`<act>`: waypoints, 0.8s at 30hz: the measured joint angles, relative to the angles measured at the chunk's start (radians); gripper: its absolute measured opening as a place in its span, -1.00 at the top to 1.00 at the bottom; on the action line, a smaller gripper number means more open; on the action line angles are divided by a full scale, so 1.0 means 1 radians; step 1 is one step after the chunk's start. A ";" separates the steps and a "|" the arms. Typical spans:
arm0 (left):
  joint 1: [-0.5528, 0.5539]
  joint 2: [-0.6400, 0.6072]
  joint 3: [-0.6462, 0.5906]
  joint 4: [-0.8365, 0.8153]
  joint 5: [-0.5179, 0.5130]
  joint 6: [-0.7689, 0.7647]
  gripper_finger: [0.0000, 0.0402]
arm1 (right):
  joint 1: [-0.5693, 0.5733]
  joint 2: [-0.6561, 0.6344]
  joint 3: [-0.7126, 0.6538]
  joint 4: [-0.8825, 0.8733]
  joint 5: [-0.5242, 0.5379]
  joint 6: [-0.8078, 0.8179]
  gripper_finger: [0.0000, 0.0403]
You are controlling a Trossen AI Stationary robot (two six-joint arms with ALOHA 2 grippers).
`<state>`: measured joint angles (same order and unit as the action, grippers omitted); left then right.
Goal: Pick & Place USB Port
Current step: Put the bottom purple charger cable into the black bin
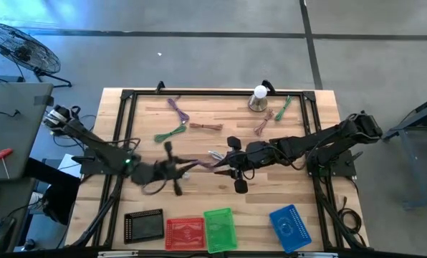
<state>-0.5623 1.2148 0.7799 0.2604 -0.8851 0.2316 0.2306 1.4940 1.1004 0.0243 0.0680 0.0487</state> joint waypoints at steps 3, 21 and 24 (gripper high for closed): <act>-0.122 -0.042 0.000 -0.042 -0.124 -0.026 0.92 | 0.000 0.000 0.000 -0.001 0.000 -0.003 0.53; -0.880 -0.052 0.000 0.019 -0.688 -0.140 0.92 | -0.002 0.000 0.000 -0.005 0.012 -0.031 0.53; -0.920 -0.051 0.000 0.030 -0.688 -0.170 0.92 | -0.002 0.000 0.000 -0.005 0.013 -0.027 0.53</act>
<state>-1.4823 1.1633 0.7802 0.2902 -1.5728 0.0612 0.2291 1.4940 1.1004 0.0196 0.0805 0.0212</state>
